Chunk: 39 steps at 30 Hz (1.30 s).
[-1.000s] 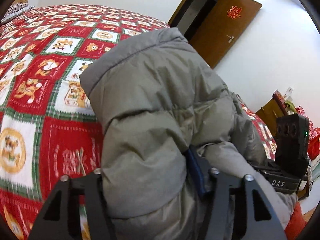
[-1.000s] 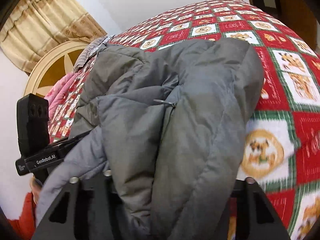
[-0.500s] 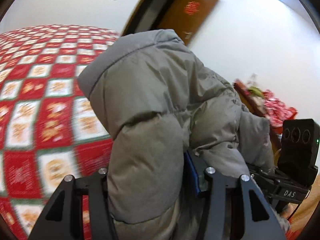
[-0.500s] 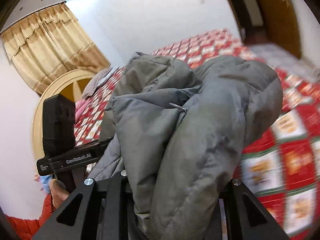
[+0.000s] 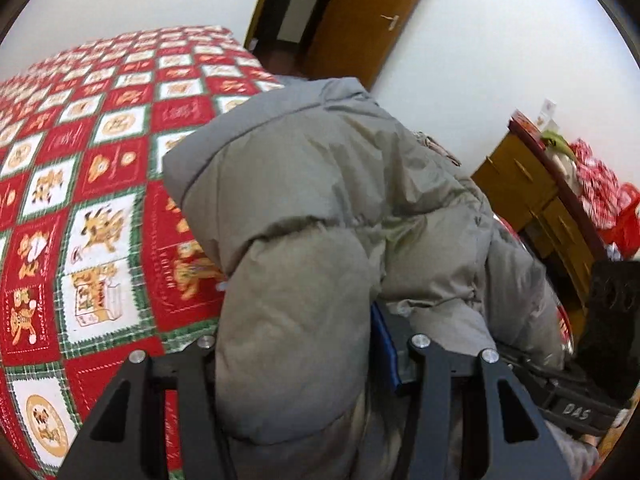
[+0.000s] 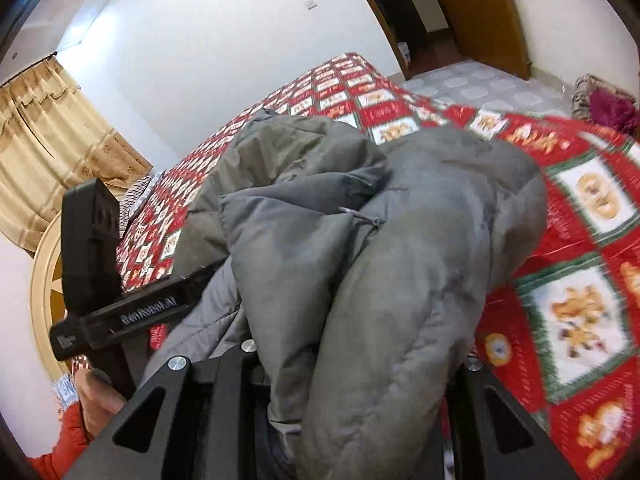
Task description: Fold large clothes
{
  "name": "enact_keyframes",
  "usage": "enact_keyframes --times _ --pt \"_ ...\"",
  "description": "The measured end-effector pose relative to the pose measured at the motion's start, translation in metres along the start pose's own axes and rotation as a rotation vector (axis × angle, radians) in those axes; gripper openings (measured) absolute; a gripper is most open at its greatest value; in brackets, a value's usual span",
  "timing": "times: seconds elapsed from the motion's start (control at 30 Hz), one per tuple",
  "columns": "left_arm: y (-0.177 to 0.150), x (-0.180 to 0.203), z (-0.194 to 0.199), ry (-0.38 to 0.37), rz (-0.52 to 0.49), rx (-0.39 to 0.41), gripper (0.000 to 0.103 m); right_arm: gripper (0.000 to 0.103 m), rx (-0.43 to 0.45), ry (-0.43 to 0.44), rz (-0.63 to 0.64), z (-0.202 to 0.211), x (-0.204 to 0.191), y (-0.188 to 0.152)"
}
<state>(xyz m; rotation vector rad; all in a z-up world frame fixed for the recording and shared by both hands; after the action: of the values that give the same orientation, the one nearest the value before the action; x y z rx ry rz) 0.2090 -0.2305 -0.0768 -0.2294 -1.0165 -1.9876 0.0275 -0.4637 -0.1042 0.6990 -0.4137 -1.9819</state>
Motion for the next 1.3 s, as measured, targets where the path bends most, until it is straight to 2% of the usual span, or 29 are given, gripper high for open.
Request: enact_keyframes --times 0.07,0.17,0.27,0.33,0.43,0.5,0.57,0.63,0.7,0.73,0.83,0.87,0.97,1.03,1.1,1.17,1.2,1.23,1.3 --pt "0.005 -0.01 -0.001 0.016 0.021 0.003 0.053 0.028 -0.005 0.004 -0.002 -0.012 -0.005 0.0" --pt "0.003 -0.024 -0.013 0.072 0.031 0.002 0.063 0.029 -0.014 -0.022 0.01 -0.036 -0.011 0.001" --pt "0.002 -0.029 -0.024 0.085 0.065 0.005 0.073 0.03 -0.038 0.015 -0.064 -0.051 0.006 0.003" --pt "0.001 -0.027 -0.027 0.103 0.061 -0.001 0.082 0.03 -0.037 0.019 -0.067 -0.054 0.009 0.004" --pt "0.002 -0.027 -0.022 0.099 0.071 -0.021 0.083 0.038 -0.014 0.017 -0.06 -0.049 0.007 0.0" --pt "0.001 -0.025 -0.007 0.107 0.061 -0.022 0.085 0.045 -0.016 -0.006 -0.044 -0.039 0.005 -0.003" --pt "0.0 -0.022 0.011 0.142 0.026 -0.008 0.091 0.059 -0.017 -0.041 -0.045 -0.021 0.006 0.0" --pt "-0.006 -0.014 0.035 0.16 -0.017 0.028 0.099 0.063 0.04 -0.069 -0.036 0.015 0.009 -0.004" --pt "-0.015 -0.005 0.061 0.182 -0.06 0.064 0.103 0.064 0.098 -0.123 -0.015 0.051 0.01 -0.009" --pt "-0.017 -0.004 0.068 0.199 -0.074 0.077 0.103 0.064 0.145 -0.173 -0.006 0.075 0.01 -0.011" --pt "-0.024 0.002 0.085 0.275 -0.099 0.126 0.103 0.064 0.247 -0.209 0.025 0.12 -0.007 -0.009" --pt "-0.024 0.003 0.088 0.284 -0.096 0.137 0.103 0.064 0.259 -0.21 0.035 0.129 -0.016 -0.004" --pt "-0.025 0.011 0.087 0.258 -0.106 0.146 0.103 0.064 0.278 -0.126 0.034 0.141 -0.054 0.021" --pt "-0.028 0.022 0.084 0.273 -0.134 0.14 0.103 0.064 0.238 -0.059 -0.012 0.128 -0.077 0.044" --pt "-0.032 0.033 0.073 0.299 -0.175 0.129 0.103 0.064 0.189 -0.057 -0.057 0.1 -0.094 0.063" --pt "-0.038 0.041 0.06 0.337 -0.214 0.115 0.103 0.064 0.15 -0.15 -0.045 0.059 -0.109 0.072" --pt "-0.042 0.042 0.053 0.358 -0.23 0.099 0.103 0.064 0.14 -0.25 -0.016 0.038 -0.112 0.072" --pt "-0.044 0.042 0.049 0.369 -0.241 0.087 0.103 0.061 0.127 -0.352 0.012 0.017 -0.11 0.069" --pt "-0.05 0.038 0.04 0.36 -0.25 0.076 0.103 0.053 0.081 -0.462 0.015 -0.016 -0.094 0.057"
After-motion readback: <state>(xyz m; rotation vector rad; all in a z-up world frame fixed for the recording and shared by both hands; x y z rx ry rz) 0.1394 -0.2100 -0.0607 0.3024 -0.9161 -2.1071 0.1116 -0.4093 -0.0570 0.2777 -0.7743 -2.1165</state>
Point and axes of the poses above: each gripper's, at about its wrist camera, not at the fingertips, and z roughly against the way its jaws point, x to its right, y to its top, the point moved 1 cm from there along -z, roughly the way its jaws point, and after that the axes turned 12 degrees about -y, right-handed, at the moved point
